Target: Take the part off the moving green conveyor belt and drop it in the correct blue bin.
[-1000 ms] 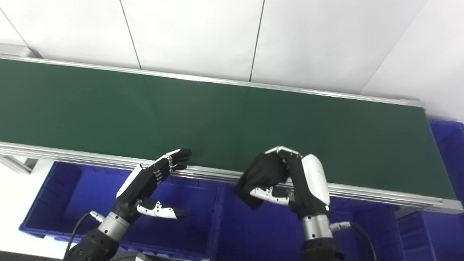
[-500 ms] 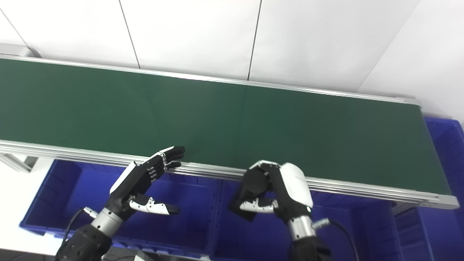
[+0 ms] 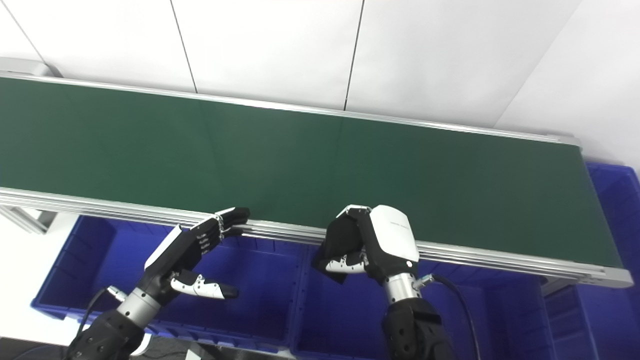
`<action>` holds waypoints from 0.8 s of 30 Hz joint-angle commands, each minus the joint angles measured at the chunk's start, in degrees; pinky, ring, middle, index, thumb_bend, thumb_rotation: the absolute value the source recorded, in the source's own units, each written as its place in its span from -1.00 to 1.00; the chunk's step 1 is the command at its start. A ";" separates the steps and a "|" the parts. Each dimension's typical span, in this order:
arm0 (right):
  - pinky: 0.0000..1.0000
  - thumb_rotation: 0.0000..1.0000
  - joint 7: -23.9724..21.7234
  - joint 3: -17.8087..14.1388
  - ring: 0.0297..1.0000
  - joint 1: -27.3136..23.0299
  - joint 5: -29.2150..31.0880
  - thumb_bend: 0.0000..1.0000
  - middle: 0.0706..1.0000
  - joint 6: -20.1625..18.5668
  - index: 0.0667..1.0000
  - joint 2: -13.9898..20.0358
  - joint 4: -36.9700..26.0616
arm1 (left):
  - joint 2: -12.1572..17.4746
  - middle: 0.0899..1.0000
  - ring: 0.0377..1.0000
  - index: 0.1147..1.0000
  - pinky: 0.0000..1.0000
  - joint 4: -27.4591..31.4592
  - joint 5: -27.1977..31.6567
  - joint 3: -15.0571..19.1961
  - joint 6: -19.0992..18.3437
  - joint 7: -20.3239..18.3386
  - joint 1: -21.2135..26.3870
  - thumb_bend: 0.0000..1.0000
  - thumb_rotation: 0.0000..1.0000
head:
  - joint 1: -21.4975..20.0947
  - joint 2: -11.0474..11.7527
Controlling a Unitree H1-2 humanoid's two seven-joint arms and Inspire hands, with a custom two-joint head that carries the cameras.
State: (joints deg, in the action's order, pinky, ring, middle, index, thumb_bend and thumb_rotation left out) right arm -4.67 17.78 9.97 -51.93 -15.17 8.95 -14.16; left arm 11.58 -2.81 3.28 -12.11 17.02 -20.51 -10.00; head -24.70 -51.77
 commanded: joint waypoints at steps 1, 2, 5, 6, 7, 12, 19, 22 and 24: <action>0.16 -0.91 -5.15 0.35 0.31 3.07 -1.46 0.02 0.15 -5.37 -0.13 1.06 1.26 | 0.50 0.78 0.79 0.68 0.70 1.66 0.86 0.43 1.70 -0.27 1.22 0.83 -0.54 | -0.38 -0.32; 0.16 -0.87 -5.58 0.34 0.31 3.37 -1.56 0.01 0.19 -5.72 -0.12 1.01 0.64 | 0.53 0.78 0.79 0.68 0.70 1.59 0.80 0.51 1.87 -0.33 1.28 0.83 -0.54 | -0.38 -0.32; 0.12 -0.75 -6.76 0.51 0.28 4.26 -1.98 0.01 0.30 -5.80 -0.09 1.60 -0.99 | 0.47 0.76 0.78 0.67 0.69 1.59 0.85 0.72 1.93 -0.51 1.38 0.83 -0.54 | -0.79 -0.67; 0.12 -0.74 -6.99 0.64 0.25 4.41 -2.27 0.00 0.26 -5.64 -0.09 1.84 -1.22 | 0.40 0.76 0.77 0.67 0.68 1.60 0.91 0.79 1.93 -0.58 1.38 0.83 -0.55 | -0.79 -0.67; 0.12 -0.74 -7.56 1.02 0.24 4.40 -2.59 0.00 0.24 -5.13 -0.09 2.50 -1.30 | 0.32 0.76 0.77 0.67 0.67 1.63 0.97 0.83 1.93 -0.65 1.37 0.83 -0.56 | -0.99 -0.72; 0.01 -0.73 -12.09 2.29 0.12 3.28 -3.49 0.00 0.14 -6.11 -0.09 4.42 -1.33 | 0.04 0.75 0.77 0.67 0.68 1.80 1.30 0.76 2.28 -1.15 1.24 0.82 -0.57 | -1.01 -1.11; -0.33 -1.00 -14.50 3.01 -0.23 0.50 -2.33 0.04 -0.20 -5.80 -0.04 5.68 2.47 | -0.69 0.74 0.76 0.68 0.70 1.89 1.51 0.44 2.10 -1.18 1.38 0.82 -0.51 | -2.00 -1.29; -0.29 -1.00 -15.85 3.50 -0.19 -1.09 -1.92 0.05 -0.18 -6.74 -0.06 6.17 5.08 | -0.85 0.74 0.76 0.68 0.69 2.28 1.35 0.09 1.80 -1.19 1.56 0.82 -0.53 | -2.35 -1.18; -0.28 -1.00 -17.51 4.43 -0.17 -2.13 -2.86 0.05 -0.16 -7.55 -0.07 6.82 6.50 | -0.91 0.73 0.75 0.68 0.69 2.26 1.32 -0.05 1.84 -1.19 1.67 0.82 -0.53 | -2.38 -1.14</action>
State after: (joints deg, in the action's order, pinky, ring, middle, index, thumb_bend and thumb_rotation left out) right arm -13.38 20.29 5.42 -53.42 -17.17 13.91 -14.49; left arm 10.84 -2.38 4.26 -12.10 17.01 -21.51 -9.66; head -27.16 -52.91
